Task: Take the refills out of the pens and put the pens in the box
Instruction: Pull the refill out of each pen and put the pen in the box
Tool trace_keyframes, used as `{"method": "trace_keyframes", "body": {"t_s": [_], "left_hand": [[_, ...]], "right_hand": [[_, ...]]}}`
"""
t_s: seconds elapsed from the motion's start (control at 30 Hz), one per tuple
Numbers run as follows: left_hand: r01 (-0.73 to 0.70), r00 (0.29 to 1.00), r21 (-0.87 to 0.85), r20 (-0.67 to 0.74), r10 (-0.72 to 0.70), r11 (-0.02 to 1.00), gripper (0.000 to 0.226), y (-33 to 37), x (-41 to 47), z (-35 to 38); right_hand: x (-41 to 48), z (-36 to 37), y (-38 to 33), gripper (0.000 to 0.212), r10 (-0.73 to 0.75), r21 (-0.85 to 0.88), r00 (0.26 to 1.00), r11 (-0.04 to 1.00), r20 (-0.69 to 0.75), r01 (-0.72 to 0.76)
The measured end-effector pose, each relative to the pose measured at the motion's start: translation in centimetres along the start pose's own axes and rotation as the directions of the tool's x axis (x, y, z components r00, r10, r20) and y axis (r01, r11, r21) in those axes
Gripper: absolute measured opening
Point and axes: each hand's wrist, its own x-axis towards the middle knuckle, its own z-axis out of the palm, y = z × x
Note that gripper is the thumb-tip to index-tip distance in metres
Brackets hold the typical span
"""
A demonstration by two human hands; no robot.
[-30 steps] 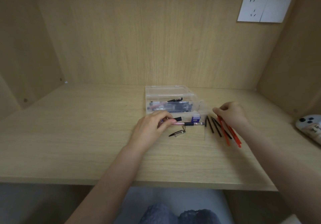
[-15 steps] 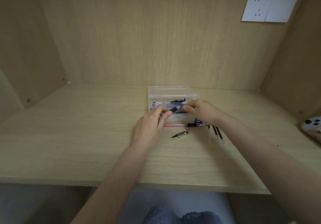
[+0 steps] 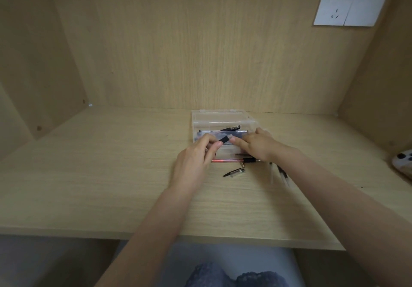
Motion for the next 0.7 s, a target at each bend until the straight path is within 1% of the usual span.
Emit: {"method": "trace_keyframes", "body": {"t_s": [0.17, 0.23, 0.3, 0.33, 0.4, 0.47, 0.53, 0.6, 0.7], "left_hand": [[-0.004, 1.0, -0.002, -0.002, 0.004, 1.0, 0.022, 0.0, 0.0, 0.0], [-0.005, 1.0, 0.001, 0.0, 0.005, 1.0, 0.022, 0.0, 0.0, 0.0], [-0.008, 1.0, 0.008, -0.001, 0.008, 1.0, 0.022, 0.0, 0.0, 0.0], [-0.01, 1.0, 0.012, -0.003, 0.01, 1.0, 0.022, 0.0, 0.0, 0.0], [-0.007, 1.0, 0.011, -0.003, 0.007, 1.0, 0.021, 0.0, 0.0, 0.1], [0.003, 1.0, 0.003, 0.001, -0.003, 1.0, 0.02, -0.1, 0.1, 0.2], [0.018, 1.0, -0.005, 0.007, -0.018, 1.0, 0.02, -0.1, 0.1, 0.2], [0.023, 1.0, 0.0, 0.009, -0.023, 1.0, 0.02, -0.1, 0.1, 0.2], [0.015, 1.0, 0.013, 0.013, -0.015, 1.0, 0.023, -0.1, 0.1, 0.1]], "right_hand": [[-0.2, -0.3, 0.1, 0.061, -0.005, 0.016, 0.999, 1.0, 0.044, 0.004], [-0.2, -0.5, 0.2, 0.054, -0.01, 0.106, 0.998, 0.994, 0.061, 0.004], [-0.5, -0.9, 0.3, 0.044, -0.037, 0.271, 0.997, 0.963, 0.068, 0.017], [-0.7, -1.1, 0.4, 0.04, -0.062, 0.368, 0.996, 0.929, 0.056, 0.037], [-1.0, -1.6, 1.0, 0.024, -0.111, 0.552, 0.994, 0.829, 0.011, 0.087], [-1.5, -2.1, 1.7, 0.017, -0.152, 0.631, 0.988, 0.765, -0.013, 0.127], [-1.6, -2.2, 2.3, 0.017, -0.165, 0.655, 0.986, 0.744, -0.017, 0.136], [-1.7, -2.0, 2.4, 0.014, -0.133, 0.708, 0.989, 0.693, -0.06, 0.137], [-2.2, -1.8, 2.4, 0.015, -0.022, 0.813, 0.981, 0.556, -0.195, 0.174]]}}
